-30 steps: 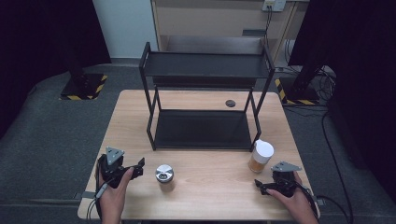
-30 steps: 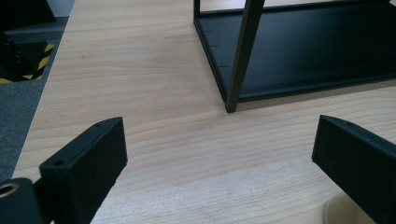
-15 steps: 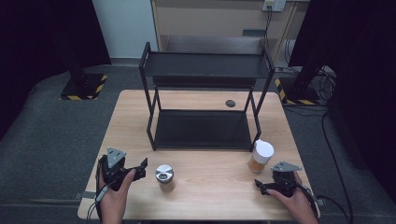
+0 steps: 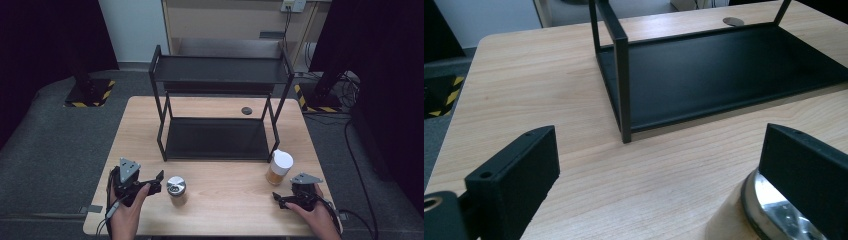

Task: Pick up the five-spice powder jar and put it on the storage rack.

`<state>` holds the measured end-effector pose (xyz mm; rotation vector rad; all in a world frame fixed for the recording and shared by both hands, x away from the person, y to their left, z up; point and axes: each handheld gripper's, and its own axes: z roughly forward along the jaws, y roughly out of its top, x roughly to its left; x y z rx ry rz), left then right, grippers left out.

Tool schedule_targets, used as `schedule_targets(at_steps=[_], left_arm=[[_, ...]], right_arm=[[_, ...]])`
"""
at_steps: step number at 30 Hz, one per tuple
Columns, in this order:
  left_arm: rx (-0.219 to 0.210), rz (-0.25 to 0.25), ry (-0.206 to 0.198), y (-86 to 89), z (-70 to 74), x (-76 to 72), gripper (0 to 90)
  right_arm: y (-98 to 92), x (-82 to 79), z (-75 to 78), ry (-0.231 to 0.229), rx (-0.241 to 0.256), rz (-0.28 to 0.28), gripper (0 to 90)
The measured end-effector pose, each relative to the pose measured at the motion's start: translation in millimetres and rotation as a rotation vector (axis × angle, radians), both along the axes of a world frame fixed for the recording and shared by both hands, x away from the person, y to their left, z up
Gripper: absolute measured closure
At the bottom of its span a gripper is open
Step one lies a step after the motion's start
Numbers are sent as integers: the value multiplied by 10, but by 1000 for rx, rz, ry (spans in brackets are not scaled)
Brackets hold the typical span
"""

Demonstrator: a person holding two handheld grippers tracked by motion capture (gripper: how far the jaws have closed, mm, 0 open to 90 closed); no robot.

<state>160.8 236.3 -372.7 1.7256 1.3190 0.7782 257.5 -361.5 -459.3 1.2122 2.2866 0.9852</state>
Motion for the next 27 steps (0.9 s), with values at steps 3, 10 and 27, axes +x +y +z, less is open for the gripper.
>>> schedule_targets(at_steps=[3,10,27], left_arm=[[2,-7,-5,-23,11,-10,17],[0,-36,-14,-77,38,-27,17],[22,-106,-17,-248,83,-43,16]], right_arm=[[0,0,0,0,0,0,14],[0,1,0,0,0,0,14],[0,1,1,1,0,0,14]])
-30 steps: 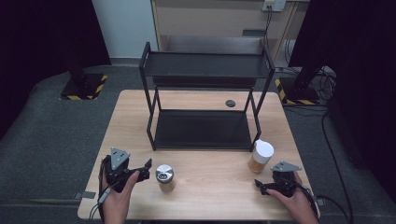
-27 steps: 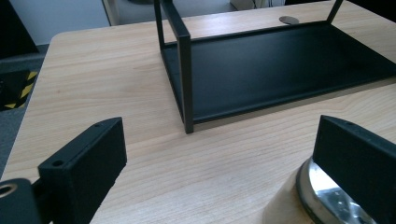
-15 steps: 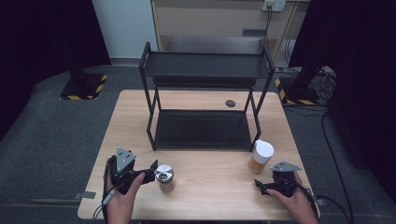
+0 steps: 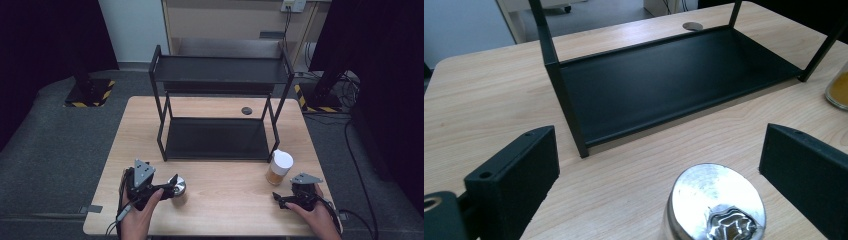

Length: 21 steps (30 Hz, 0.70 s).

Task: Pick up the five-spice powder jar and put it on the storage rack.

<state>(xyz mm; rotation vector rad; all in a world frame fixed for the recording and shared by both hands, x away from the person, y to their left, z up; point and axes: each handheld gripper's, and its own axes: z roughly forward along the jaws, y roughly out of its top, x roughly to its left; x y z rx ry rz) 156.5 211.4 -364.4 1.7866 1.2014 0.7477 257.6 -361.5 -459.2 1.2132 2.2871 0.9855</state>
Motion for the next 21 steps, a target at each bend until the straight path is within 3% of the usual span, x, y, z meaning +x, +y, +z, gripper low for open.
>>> schedule_targets(at_steps=[21], left_arm=[[47,-41,44,-134,-36,46,14]], right_arm=[[-2,2,0,0,0,2,14]])
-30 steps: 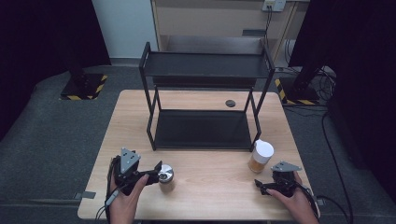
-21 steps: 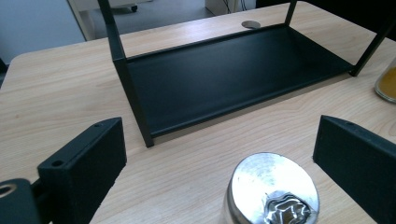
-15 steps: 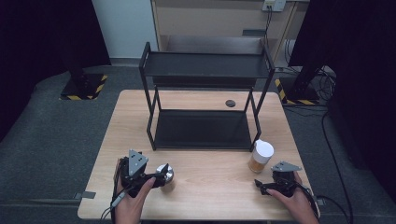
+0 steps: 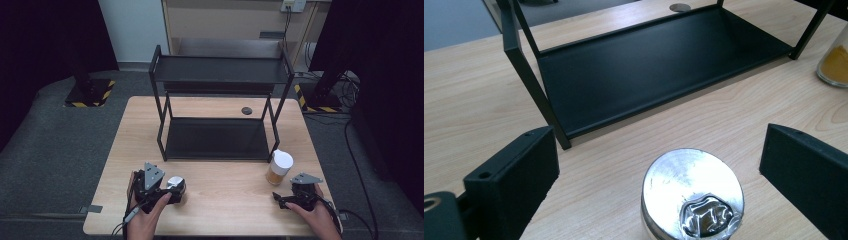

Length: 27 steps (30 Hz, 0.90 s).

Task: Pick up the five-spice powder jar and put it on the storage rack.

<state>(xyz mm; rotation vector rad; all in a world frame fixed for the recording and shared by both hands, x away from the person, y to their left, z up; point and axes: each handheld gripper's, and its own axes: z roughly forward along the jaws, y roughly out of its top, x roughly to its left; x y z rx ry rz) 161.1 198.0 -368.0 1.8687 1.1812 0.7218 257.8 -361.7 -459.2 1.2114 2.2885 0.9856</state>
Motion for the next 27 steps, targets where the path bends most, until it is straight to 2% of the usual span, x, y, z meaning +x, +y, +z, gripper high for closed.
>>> schedule_targets(at_steps=[14,20,27], left_arm=[[43,-23,70,-76,-63,94,14],[81,-48,114,-148,-120,153,15],[96,-53,134,-176,-156,187,15]], right_arm=[[-4,2,0,0,0,2,14],[-4,1,1,1,1,2,14],[-6,2,0,0,0,3,14]])
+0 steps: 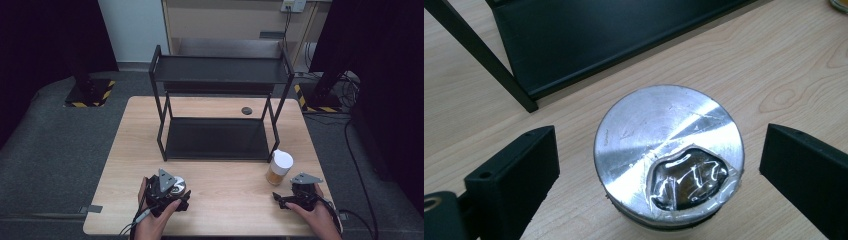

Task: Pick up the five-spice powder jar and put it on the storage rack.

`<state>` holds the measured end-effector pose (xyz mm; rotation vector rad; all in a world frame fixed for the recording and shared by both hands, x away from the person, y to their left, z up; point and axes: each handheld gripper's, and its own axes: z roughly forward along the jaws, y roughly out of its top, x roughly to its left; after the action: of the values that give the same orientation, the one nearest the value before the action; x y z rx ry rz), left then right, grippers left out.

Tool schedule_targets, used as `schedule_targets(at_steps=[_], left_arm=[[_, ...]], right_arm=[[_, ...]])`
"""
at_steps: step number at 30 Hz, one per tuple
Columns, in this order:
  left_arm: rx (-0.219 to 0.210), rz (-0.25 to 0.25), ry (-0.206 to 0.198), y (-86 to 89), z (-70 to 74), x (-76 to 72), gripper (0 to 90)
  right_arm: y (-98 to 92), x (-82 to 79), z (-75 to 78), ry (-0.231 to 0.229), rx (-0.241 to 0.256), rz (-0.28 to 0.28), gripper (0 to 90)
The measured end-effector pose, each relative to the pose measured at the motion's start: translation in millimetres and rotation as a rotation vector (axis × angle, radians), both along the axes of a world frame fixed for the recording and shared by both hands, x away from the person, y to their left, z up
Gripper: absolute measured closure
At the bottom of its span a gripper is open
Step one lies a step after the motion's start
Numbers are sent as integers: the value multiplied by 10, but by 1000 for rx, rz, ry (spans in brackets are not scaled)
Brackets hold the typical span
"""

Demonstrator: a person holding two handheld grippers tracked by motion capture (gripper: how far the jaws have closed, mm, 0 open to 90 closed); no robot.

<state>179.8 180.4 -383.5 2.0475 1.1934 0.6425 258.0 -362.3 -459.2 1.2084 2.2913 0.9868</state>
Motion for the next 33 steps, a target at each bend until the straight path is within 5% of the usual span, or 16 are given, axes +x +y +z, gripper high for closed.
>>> schedule_targets(at_steps=[33], left_arm=[[25,6,87,61,-101,127,37]], right_arm=[[0,0,0,0,0,0,14]])
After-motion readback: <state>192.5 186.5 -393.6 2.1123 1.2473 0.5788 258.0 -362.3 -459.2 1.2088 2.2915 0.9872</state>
